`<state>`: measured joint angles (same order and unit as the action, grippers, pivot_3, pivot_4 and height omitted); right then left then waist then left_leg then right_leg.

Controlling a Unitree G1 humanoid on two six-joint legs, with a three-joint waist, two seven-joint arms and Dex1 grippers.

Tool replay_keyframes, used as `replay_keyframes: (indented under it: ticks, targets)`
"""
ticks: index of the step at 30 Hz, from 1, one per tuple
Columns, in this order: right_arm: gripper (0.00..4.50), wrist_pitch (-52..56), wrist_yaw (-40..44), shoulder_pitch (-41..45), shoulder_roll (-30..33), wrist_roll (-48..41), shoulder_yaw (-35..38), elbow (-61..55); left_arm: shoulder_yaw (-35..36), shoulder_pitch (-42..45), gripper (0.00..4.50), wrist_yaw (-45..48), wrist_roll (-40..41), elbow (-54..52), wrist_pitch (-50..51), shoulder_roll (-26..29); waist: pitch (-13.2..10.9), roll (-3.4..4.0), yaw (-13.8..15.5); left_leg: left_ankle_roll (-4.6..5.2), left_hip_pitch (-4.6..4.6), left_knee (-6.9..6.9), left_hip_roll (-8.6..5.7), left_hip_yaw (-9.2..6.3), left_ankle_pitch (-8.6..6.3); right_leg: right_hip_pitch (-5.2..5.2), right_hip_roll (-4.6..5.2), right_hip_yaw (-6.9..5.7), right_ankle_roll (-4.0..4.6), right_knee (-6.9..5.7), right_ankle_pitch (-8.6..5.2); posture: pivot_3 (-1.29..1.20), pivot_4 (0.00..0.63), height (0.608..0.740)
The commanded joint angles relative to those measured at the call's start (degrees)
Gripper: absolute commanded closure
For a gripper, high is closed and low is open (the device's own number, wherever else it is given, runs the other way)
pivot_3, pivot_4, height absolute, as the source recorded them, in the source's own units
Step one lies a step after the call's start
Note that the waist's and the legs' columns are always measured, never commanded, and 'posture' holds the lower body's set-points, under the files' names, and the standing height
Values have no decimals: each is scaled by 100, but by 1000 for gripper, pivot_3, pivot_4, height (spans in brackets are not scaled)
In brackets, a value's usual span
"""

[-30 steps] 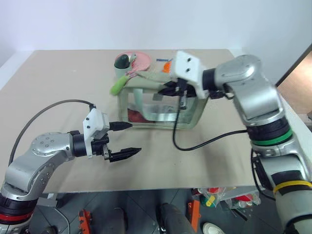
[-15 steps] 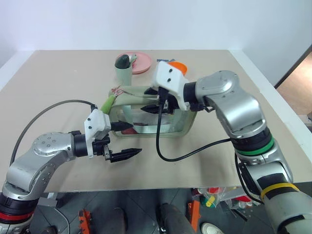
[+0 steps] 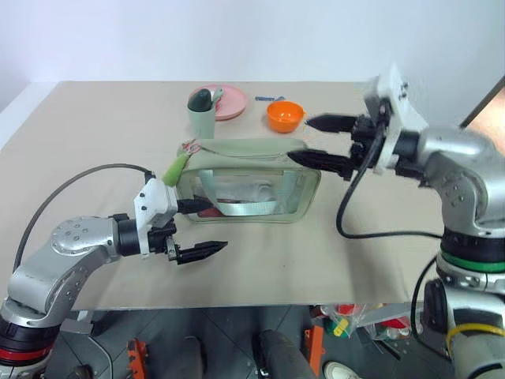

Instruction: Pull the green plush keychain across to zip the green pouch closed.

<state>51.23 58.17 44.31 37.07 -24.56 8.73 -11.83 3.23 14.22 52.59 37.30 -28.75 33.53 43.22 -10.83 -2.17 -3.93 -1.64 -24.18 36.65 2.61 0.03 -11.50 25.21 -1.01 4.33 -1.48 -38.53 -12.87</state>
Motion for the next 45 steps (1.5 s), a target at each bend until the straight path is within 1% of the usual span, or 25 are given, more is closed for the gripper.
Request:
replay_keyframes:
  ticks: [1, 3, 9, 10, 11, 13, 14, 16, 18, 20, 22, 26, 30, 34, 37, 39, 42, 45]
  targets:
    - [45, -827, -54, -747, -184, -145, 219, -125, 209, 212, 0, -196, 155, -149, -106, -176, 0, 0, -4, 1, 0, -1, 0, 0, 0, 0, -2, 2, 0, 0, 0, 0, 150, 740]
    - [45, -1058, -184, -966, -320, -195, 254, -116, 280, 312, 0, -314, 282, -126, -23, -286, 0, 0, -9, 1, 1, -1, 2, 0, 1, 0, -3, 2, -1, -2, 0, 0, 150, 740]
    - [45, -1479, -348, -1202, -462, -221, 79, 11, 246, 356, 0, -343, 291, -132, -11, -290, -1, 2, -24, 7, 20, 2, 1, 3, 6, -9, -7, 10, -2, -13, 5, 0, 150, 740]
    - [557, -1525, -369, -1199, -483, -238, 70, 41, 243, 353, 0, -347, 298, -141, -6, -290, -1, 2, -24, 9, 20, 2, 1, 2, 8, -10, -7, 8, -2, -13, 5, 0, 150, 740]
    - [791, -1568, -386, -1188, -513, -271, 75, 68, 243, 351, 0, -343, 315, -152, 8, -285, -1, 2, -24, 9, 21, 2, 1, 3, 9, -10, -7, 9, 0, -13, 7, 0, 150, 740]
    - [1669, -1612, -398, -1170, -540, -322, 67, 115, 242, 354, 0, -327, 347, -163, 28, -278, -1, 2, -24, 10, 21, 2, 0, 3, 11, -10, -7, 10, 0, -13, 9, 0, 150, 740]
    - [1884, -1651, -374, -1171, -513, -315, 35, 133, 238, 352, 0, -321, 354, -171, 30, -274, -1, 2, -23, 10, 21, 2, 0, 3, 11, -10, -6, 10, 0, -13, 9, 0, 150, 740]
    - [2454, -1694, -344, -1172, -471, -314, -22, 179, 221, 359, 0, -308, 354, -185, 25, -259, -1, 2, -23, 10, 21, 2, -1, 4, 11, -10, -6, 11, 0, -13, 9, 0, 150, 740]
    - [3136, -1725, -321, -1178, -457, -321, -56, 223, 205, 370, 0, -303, 343, -196, 19, -247, -1, 2, -23, 10, 21, 1, 0, 4, 11, -9, -7, 10, 0, -13, 9, 0, 150, 740]
    - [3954, -1807, -306, -1173, -465, -311, -82, 299, 182, 390, 0, -295, 311, -193, -3, -239, -1, 2, -24, 10, 21, 1, 1, 3, 11, -9, -8, 10, 0, -13, 8, 0, 150, 740]
    - [4421, -1956, -264, -1159, -469, -280, -118, 415, 162, 419, 0, -301, 292, -193, -11, -242, -1, 2, -24, 10, 21, 1, 1, 3, 11, -9, -9, 10, 1, -13, 9, 0, 150, 740]
    - [4421, -2270, -130, -1152, -436, -271, -156, 608, 295, 482, 0, -534, 402, -218, 110, -305, -1, 2, -23, 10, 21, 2, 0, 3, 11, -11, -8, 10, 1, -13, 9, 0, 150, 740]
    - [4421, -2979, 147, -1147, -397, -135, -191, 776, 1037, 579, 0, -1371, 1047, -198, 648, -393, -1, 2, -24, 10, 20, 4, 1, 3, 11, -10, -8, 11, -1, -13, 10, 0, 150, 740]
    - [4421, -3476, 450, -1221, -329, -64, -239, 894, 1705, 373, 0, -1853, 1251, -140, 976, -189, -1, 2, -24, 10, 20, 0, 3, 1, 11, -9, -10, 8, -1, -13, 10, 0, 150, 740]
    - [4421, -3671, 511, -1250, -350, -29, -319, 941, 1999, -44, 0, -1786, 1192, -364, 973, 62, -1, 2, -27, 10, 21, -1, 3, 2, 11, -8, -9, 10, -1, -13, 8, 0, 150, 740]
    - [4421, -3737, 551, -1243, -334, -1, -378, 965, 2055, -203, 0, -1794, 1045, -433, 853, 140, -1, 1, -25, 10, 20, -1, 2, 3, 11, -8, -8, 10, -1, -13, 8, 0, 150, 740]
    - [4421, -3812, 561, -1221, -297, 39, -428, 997, 2047, -258, 0, -1793, 1032, -394, 712, 97, 0, 0, -20, 8, 21, 2, 0, 3, 13, -10, -5, 8, 2, -13, 10, 0, 150, 740]
    - [4421, -3821, 556, -1189, -283, 47, -456, 1018, 2044, -189, 0, -1784, 1270, -511, 729, 67, 0, 1, -23, 6, 31, 2, 1, 6, 16, -13, -6, 10, 9, -13, 16, 0, 150, 740]
